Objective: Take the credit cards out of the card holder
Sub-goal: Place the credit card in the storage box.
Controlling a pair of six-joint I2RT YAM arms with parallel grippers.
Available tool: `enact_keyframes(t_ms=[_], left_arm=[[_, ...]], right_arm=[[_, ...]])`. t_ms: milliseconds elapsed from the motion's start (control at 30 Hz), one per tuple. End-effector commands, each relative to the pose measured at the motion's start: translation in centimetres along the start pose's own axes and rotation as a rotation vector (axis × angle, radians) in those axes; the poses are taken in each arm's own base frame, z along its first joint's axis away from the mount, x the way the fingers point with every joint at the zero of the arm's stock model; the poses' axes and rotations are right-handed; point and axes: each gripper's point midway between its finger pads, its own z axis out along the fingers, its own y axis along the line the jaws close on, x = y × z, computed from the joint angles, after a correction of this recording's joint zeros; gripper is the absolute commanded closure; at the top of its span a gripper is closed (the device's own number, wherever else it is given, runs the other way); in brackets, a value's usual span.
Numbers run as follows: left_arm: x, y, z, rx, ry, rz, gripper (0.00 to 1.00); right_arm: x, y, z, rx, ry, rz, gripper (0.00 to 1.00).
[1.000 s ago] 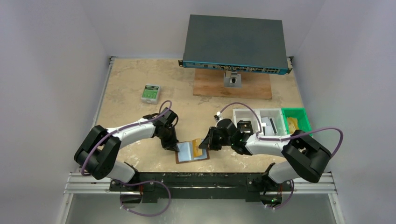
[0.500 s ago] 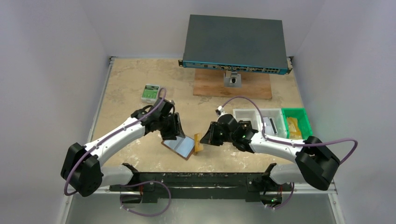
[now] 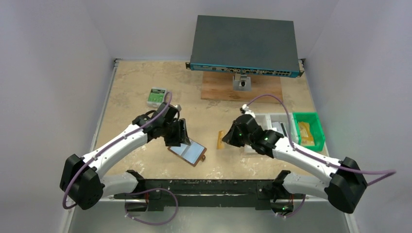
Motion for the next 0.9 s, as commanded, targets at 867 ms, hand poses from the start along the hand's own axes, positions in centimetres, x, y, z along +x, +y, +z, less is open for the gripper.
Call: enact_keyframes(t_ms=[867], left_arm=[[0.9, -1.7, -1.3, 0.1, 0.054, 0.128, 0.51]], right_arm=[[-20.1, -27.3, -20.3, 1.167, -0.555, 0.37, 1.0]])
